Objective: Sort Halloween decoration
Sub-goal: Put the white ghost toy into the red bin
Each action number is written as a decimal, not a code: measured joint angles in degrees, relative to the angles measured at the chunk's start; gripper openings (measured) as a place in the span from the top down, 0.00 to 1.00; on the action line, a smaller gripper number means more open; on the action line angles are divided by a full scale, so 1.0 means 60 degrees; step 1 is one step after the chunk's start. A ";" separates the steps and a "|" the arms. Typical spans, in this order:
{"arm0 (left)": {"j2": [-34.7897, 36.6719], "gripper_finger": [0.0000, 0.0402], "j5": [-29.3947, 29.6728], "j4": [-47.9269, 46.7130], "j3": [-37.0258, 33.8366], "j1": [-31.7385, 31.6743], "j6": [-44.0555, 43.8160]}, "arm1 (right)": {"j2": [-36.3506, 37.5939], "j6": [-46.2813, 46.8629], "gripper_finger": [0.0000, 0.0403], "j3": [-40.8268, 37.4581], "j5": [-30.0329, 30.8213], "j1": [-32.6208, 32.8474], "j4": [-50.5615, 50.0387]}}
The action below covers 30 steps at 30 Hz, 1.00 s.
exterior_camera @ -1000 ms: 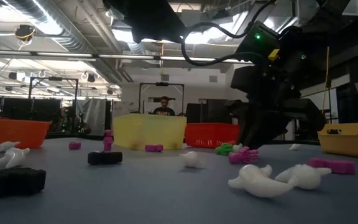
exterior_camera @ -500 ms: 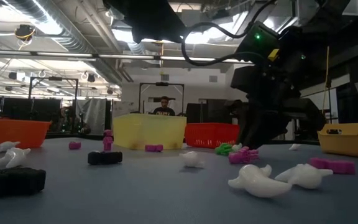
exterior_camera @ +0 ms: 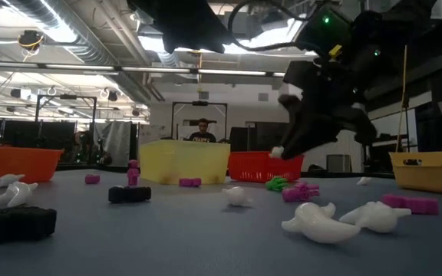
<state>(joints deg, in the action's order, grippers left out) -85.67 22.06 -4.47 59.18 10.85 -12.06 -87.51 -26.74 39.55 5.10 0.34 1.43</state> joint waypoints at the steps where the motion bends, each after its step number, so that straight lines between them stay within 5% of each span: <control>1: 0.0000 0.66 0.0000 0.0000 0.0000 0.0000 0.0001 | 0.0105 -0.0139 0.88 0.0004 0.0379 0.0000 0.0000; 10: 0.0000 0.66 -0.0001 -0.0001 0.0000 0.0000 0.0001 | 0.0415 -0.1300 0.88 0.0018 0.3915 -0.0086 0.0408; 23: 0.0000 0.66 -0.0001 0.0000 0.0000 0.0000 0.0001 | 0.0420 -0.1625 0.87 0.0025 0.3367 -0.1277 0.0569; 30: 0.0000 0.66 0.0000 0.0000 0.0000 0.0000 0.0001 | 0.0420 -0.1620 0.74 0.0029 0.2419 -0.1714 0.0568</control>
<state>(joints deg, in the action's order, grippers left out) -85.67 22.06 -4.47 59.18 10.85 -12.05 -84.99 -36.46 39.72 19.61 -9.94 4.84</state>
